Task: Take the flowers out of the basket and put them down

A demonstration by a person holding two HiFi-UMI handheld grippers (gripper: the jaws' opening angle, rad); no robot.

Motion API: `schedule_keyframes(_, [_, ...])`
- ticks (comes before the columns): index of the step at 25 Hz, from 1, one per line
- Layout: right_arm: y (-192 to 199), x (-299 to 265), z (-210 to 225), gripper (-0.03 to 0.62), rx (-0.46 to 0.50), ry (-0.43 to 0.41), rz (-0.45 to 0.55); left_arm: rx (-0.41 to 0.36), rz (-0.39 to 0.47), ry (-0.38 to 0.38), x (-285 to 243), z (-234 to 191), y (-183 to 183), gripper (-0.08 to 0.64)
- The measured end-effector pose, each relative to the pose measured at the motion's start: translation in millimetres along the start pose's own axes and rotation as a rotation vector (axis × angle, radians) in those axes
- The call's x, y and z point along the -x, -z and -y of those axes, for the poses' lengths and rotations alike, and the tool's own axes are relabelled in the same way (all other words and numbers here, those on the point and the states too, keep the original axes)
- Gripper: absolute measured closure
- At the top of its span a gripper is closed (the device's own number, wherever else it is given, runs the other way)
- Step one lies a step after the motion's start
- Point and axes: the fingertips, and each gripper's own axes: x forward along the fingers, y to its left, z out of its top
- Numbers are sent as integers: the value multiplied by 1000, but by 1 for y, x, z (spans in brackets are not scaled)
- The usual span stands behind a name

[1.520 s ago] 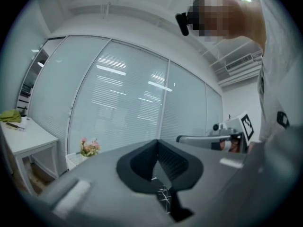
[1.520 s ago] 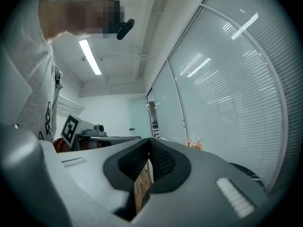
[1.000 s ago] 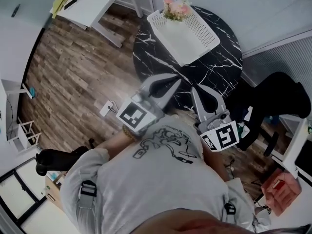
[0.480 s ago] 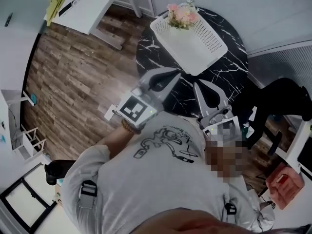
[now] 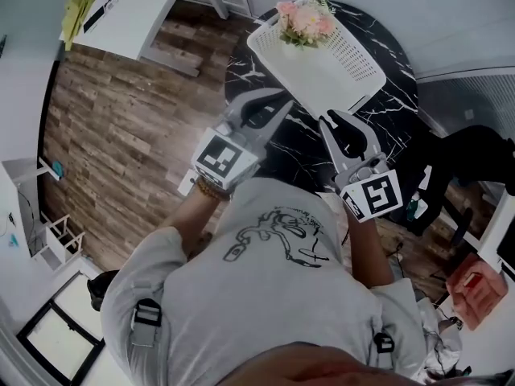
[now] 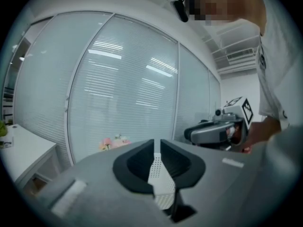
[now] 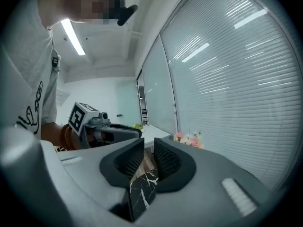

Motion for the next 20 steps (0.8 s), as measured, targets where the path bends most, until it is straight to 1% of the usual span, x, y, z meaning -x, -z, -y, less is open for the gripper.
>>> schedule_keyframes(6, [24, -31, 29, 503, -9, 10, -46, -13, -61, 3, -19, -38, 31, 500])
schedule_keyframes(14, [60, -73, 73, 437, -4, 12, -107, -45, -151, 4, -49, -87, 70, 457])
schedule_keyframes(17, [76, -89, 88, 413, -15, 15, -144, -49, -181, -2, -61, -106, 84, 456])
schedule_keyframes(20, [92, -102, 97, 386, -28, 4, -184, -50, -231, 2, -69, -122, 100, 437])
